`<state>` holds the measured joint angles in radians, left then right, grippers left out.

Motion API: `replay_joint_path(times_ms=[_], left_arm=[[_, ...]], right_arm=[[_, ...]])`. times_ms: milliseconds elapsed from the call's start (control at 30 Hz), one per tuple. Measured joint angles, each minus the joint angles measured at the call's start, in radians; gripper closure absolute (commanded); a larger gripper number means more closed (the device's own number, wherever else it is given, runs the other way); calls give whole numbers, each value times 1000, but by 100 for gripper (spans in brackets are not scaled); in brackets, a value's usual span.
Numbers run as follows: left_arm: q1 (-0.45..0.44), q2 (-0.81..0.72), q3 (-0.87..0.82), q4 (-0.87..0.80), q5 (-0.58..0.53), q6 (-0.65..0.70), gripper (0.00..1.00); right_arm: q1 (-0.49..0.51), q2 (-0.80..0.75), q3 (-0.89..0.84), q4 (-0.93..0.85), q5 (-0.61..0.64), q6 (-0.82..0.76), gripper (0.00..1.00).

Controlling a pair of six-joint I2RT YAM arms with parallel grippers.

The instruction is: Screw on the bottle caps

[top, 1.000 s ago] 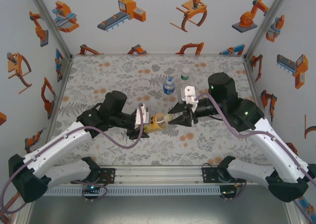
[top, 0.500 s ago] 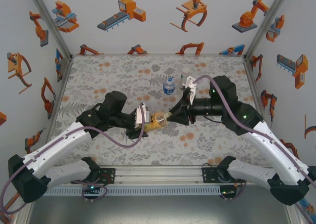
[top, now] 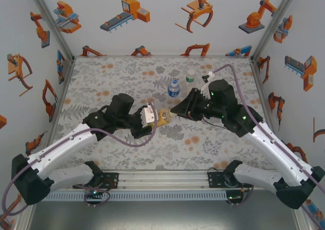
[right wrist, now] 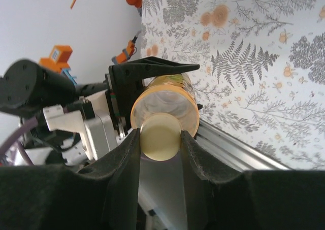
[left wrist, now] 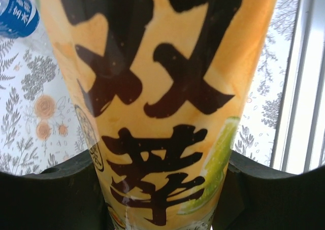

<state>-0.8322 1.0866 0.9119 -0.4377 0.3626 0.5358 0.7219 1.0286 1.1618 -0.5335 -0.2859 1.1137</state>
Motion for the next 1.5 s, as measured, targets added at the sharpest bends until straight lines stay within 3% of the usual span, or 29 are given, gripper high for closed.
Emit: replay_joint_path(times_ms=[100, 267, 400, 600, 900, 1033, 1500], left_arm=[[-7, 7, 0, 0, -42, -5, 78], [-16, 8, 0, 6, -85, -10, 28], [-20, -2, 0, 53, -123, -21, 2], [-18, -47, -24, 73, -175, -28, 3], [-2, -156, -85, 79, -226, -57, 3], [2, -192, -110, 77, -238, -74, 3], [2, -256, -149, 79, -240, -140, 3]], right_arm=[[-1, 14, -2, -1, 19, 55, 100], [-1, 20, -3, -2, 40, 71, 100], [-2, 48, -1, -32, 43, 40, 100], [-17, 154, 125, -151, 118, -126, 100], [-44, 364, 401, -346, 414, -536, 100], [-96, 469, 502, -372, 484, -667, 100], [-208, 777, 696, -367, 460, -850, 100]])
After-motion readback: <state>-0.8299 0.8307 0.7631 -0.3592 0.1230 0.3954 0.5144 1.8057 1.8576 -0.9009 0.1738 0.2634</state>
